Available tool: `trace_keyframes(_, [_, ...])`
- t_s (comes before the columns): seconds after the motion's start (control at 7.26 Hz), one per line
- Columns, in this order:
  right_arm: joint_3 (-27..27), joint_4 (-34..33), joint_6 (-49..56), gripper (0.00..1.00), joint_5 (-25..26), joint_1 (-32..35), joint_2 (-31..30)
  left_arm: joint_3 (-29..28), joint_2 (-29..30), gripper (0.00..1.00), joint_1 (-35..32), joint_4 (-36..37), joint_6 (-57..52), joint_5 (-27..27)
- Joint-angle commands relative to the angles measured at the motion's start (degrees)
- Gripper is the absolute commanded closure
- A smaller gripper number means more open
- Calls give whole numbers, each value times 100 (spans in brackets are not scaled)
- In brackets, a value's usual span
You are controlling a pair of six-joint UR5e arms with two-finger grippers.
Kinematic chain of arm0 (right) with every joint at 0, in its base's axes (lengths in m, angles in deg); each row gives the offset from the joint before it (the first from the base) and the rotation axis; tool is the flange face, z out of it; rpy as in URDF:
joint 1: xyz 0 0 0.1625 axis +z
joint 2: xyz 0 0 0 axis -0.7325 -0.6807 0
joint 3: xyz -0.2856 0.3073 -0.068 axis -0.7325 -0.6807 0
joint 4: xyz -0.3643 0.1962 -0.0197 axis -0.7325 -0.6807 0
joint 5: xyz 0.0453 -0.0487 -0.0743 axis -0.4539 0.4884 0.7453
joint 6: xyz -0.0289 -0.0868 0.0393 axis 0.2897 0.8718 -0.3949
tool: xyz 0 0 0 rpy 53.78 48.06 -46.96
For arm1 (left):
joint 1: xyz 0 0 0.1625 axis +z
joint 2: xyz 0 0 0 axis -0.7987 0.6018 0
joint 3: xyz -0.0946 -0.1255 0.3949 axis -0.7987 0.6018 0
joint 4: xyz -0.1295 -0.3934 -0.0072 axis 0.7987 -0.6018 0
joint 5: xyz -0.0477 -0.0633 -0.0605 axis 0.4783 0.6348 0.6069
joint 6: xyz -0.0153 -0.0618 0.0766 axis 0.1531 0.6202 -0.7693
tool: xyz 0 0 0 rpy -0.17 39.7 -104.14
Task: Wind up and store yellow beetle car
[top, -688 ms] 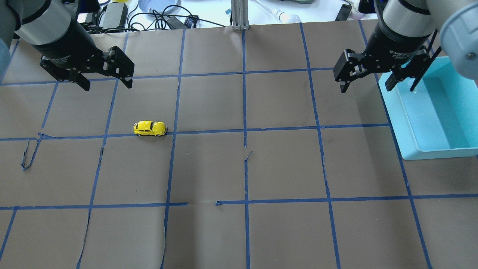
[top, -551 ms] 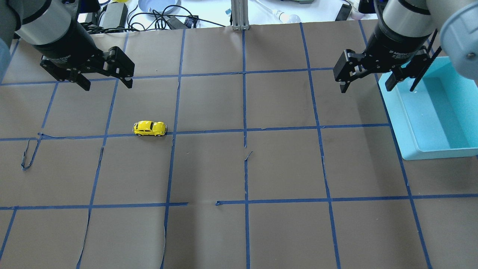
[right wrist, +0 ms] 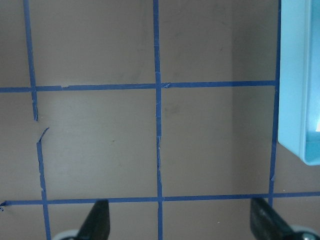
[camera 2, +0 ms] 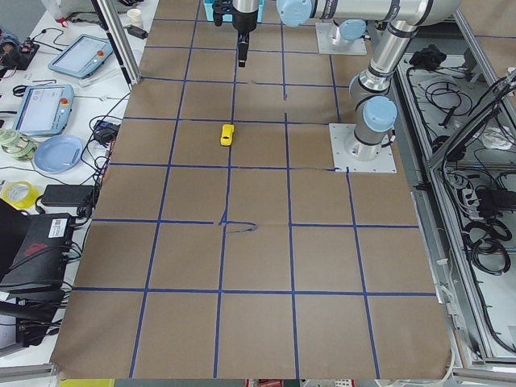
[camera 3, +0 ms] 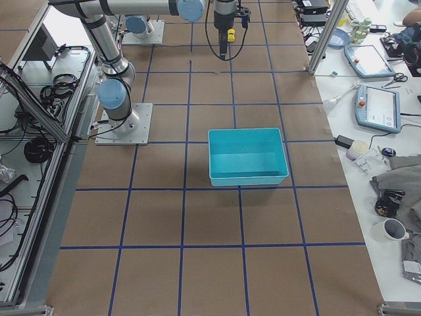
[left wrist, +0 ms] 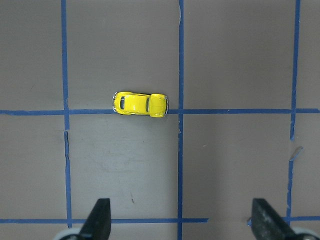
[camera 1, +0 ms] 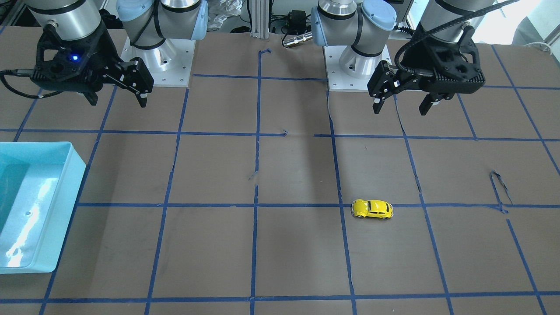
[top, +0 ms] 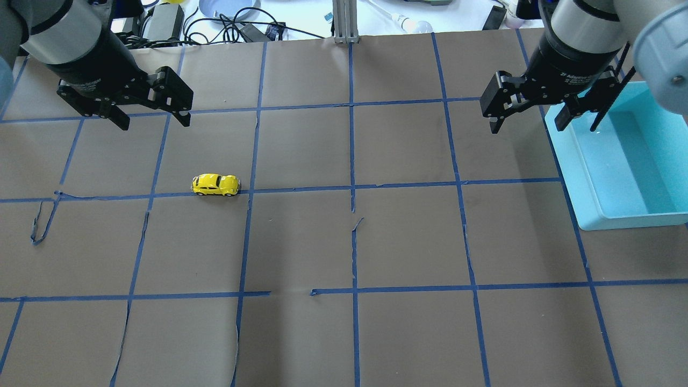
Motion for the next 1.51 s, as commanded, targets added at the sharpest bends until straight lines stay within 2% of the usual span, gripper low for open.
trace_keyframes(0.0, [0, 7, 0, 0, 1, 6, -5, 2, 24, 0, -6, 3, -7, 25])
trace_keyframes(1.38, [0, -2, 9, 0, 18, 6, -23, -25, 121, 0, 3, 3, -270, 42])
